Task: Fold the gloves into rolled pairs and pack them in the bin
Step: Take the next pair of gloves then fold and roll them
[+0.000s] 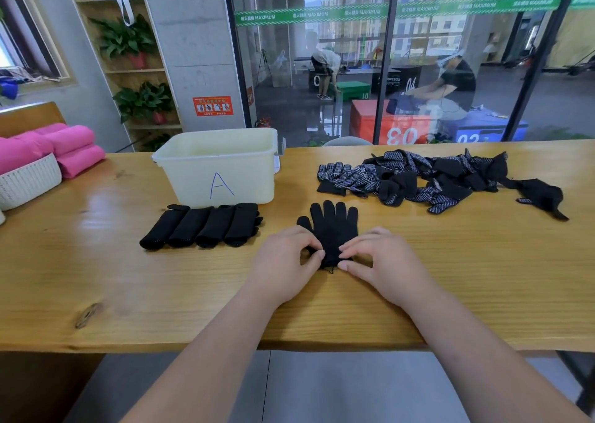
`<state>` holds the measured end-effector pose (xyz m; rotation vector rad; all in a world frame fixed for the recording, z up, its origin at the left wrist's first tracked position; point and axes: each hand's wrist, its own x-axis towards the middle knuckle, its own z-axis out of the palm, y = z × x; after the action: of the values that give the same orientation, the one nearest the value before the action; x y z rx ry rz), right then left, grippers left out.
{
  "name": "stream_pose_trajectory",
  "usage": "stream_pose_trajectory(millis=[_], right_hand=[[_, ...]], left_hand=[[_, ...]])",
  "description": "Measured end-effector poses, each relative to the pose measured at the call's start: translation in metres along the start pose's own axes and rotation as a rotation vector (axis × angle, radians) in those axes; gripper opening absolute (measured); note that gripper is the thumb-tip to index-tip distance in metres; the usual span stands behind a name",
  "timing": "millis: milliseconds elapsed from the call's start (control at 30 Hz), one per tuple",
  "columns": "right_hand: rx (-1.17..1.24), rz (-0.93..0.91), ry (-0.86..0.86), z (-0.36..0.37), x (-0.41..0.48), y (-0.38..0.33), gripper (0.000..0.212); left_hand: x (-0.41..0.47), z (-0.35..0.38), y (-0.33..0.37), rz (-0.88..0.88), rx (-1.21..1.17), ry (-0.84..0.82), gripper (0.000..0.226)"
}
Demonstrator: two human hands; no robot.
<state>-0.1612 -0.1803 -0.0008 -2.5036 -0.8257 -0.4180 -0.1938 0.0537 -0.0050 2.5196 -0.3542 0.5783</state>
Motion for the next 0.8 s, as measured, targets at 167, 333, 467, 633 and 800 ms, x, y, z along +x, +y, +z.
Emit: stream_pose_trajectory(millis=[167, 333, 467, 633, 800], right_hand=[[-0.026, -0.002, 0.016, -0.0009, 0.0004, -0.0017, 0.021], [0.059, 0.109, 0.036, -0.0053, -0.0026, -0.0046, 0.019], [0.101, 0.115, 0.054, -0.0069, -0.0043, -0.0057, 0.014], [0.066, 0.074, 0.036, -0.0037, -0.0036, -0.0032, 0.034], [0.077, 0.181, 0.047, -0.0033, -0.0013, -0.0001, 0.015]], left_hand=[[-0.0027, -0.0042, 0.0028, 0.069, -0.056, 0.010, 0.024], [-0.0030, -0.0060, 0.0039, 0.045, -0.034, -0.040, 0.035], [-0.0014, -0.0040, 0.0027, 0.029, 0.001, -0.026, 0.021], [-0.0017, -0.0028, 0.0043, -0.002, 0.019, -0.015, 0.016], [-0.0023, -0.0066, 0.0075, -0.108, -0.045, -0.033, 0.018]])
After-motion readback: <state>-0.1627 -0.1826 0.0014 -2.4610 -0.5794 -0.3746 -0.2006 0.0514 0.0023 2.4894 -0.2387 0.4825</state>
